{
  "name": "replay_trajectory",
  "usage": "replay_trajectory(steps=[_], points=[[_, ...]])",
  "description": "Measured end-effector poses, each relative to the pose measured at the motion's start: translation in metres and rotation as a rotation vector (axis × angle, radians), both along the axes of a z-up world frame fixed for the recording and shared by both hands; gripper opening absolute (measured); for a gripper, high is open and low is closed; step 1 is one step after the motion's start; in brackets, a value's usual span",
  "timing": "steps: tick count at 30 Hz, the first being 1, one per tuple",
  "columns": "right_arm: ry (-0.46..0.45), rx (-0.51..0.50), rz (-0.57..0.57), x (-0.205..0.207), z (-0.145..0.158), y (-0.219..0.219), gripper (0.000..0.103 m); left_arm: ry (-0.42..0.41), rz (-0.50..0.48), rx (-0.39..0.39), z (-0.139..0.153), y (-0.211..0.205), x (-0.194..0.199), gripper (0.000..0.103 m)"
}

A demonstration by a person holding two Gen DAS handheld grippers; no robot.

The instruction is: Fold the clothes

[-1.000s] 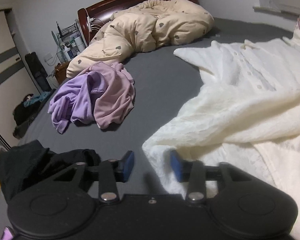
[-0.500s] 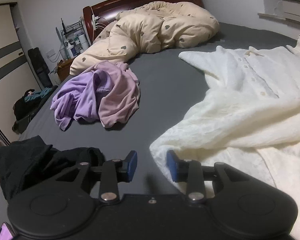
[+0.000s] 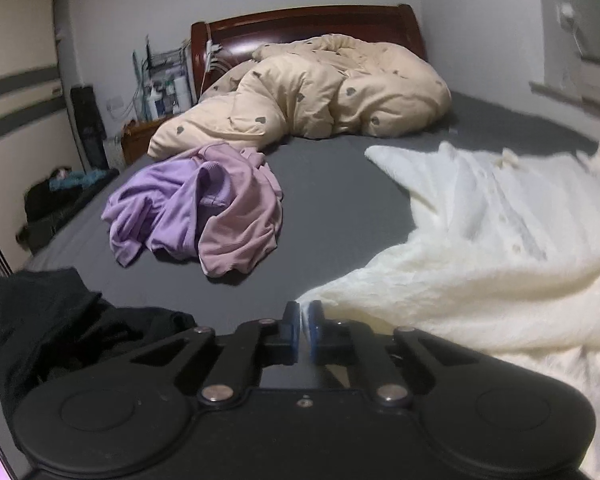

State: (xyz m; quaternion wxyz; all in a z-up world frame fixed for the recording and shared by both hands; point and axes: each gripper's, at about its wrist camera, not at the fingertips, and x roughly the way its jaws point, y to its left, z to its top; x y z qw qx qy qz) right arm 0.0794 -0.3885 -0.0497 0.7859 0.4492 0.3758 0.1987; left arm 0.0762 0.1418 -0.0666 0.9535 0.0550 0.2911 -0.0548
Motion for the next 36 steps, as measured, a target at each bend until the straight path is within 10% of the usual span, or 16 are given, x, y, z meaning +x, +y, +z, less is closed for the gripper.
replay_trajectory(steps=[10, 19, 24, 25, 28, 36], points=[[-0.418, 0.077, 0.038, -0.024, 0.122, 0.003, 0.004, -0.049, 0.045, -0.060, 0.027, 0.017, -0.003, 0.002], [0.096, -0.137, -0.099, -0.093, -0.036, -0.036, 0.004, 0.002, -0.181, 0.119, -0.009, -0.016, -0.019, 0.006], [-0.017, -0.256, 0.001, -0.078, -0.016, -0.010, 0.006, -0.012, -0.251, 0.224, -0.016, -0.039, -0.014, 0.041], [-0.056, -0.312, 0.025, -0.071, -0.009, -0.002, 0.014, -0.013, -0.260, 0.221, -0.015, -0.042, -0.014, 0.041], [-0.176, -0.463, 0.063, -0.059, 0.007, 0.024, 0.082, -0.015, -0.283, 0.171, -0.013, -0.051, -0.013, 0.043], [-0.209, -0.678, 0.182, 0.007, -0.019, 0.056, 0.081, -0.017, -0.281, 0.220, -0.029, -0.076, -0.009, 0.053]])
